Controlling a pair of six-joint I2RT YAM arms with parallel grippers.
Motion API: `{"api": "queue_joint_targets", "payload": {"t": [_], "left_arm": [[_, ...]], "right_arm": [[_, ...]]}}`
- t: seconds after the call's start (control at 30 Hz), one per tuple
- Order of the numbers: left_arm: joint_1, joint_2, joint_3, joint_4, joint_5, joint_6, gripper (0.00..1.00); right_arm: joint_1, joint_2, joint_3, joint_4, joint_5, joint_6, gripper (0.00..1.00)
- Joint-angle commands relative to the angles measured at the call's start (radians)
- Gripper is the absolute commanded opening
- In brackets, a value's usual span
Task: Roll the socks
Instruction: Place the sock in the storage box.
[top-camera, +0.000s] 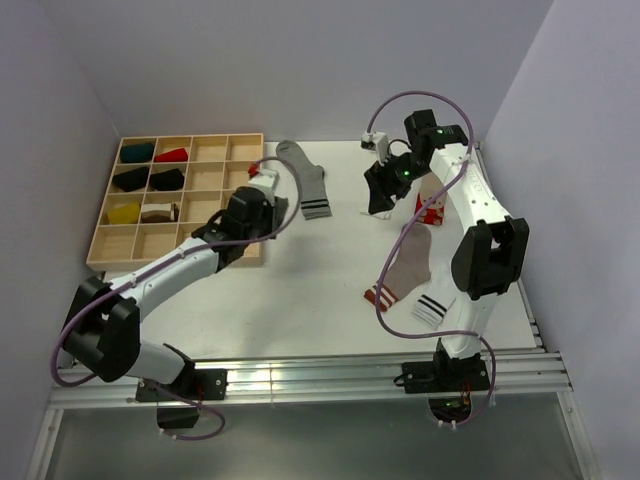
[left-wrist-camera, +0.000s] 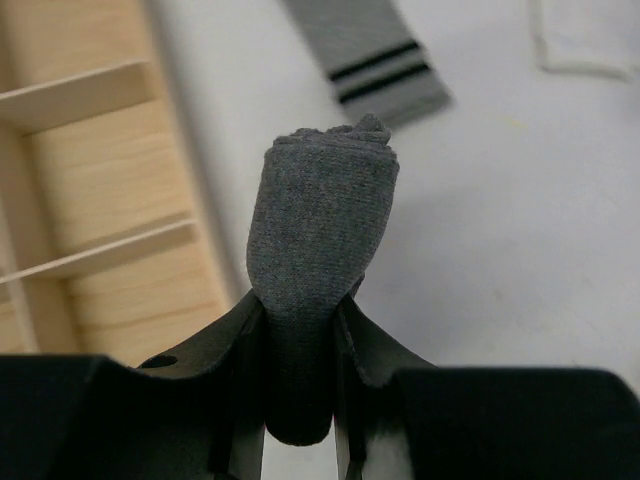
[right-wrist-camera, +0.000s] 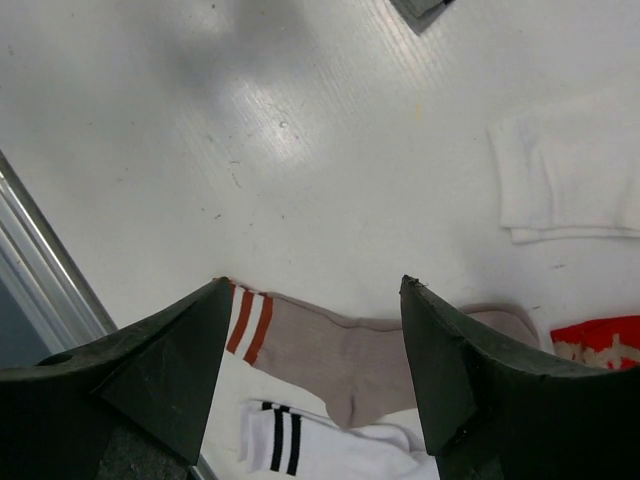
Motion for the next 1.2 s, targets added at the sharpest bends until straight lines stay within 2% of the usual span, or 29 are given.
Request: {"api": "queue_joint_targets", "payload": {"t": [0.0,0.2,0.5,0.67,0.8,1.0,1.17], "left_arm": [[0.119,-0.038,0.040,0.038,-0.136,-0.073,0.00],[0.290,0.039,0.158,0.049,-0.263,-0.051,0.00],[0.390,0.344,0.400,0.070,-0.512,0.079,0.00],[0.437,0.465,0.511,0.116,-0.532,0.125,0.00],[0.451,0.577,0.658,0.061,-0.532,0.156,0.00],[0.449,0.682,0.727,0.000,-0.521,0.165,0.00],[0.448,0.729,0.727,-0.031,-0.526,0.168,0.00]], "right_arm": [[-0.007,-0.038,-0.003,0.047,0.020,0.013,0.75],[-0.008,-0.027,0.002,0.068,0.041,0.014,0.76],[-0.010,-0.022,-0.008,0.113,0.043,0.031,0.75],[-0.010,-0.016,-0.005,0.117,0.047,0.033,0.76],[-0.010,-0.019,-0.005,0.117,0.055,0.033,0.75],[-0.008,-0.016,0.003,0.108,0.046,0.030,0.75],[-0.008,-0.019,-0.023,0.111,0.037,0.027,0.76]]}}
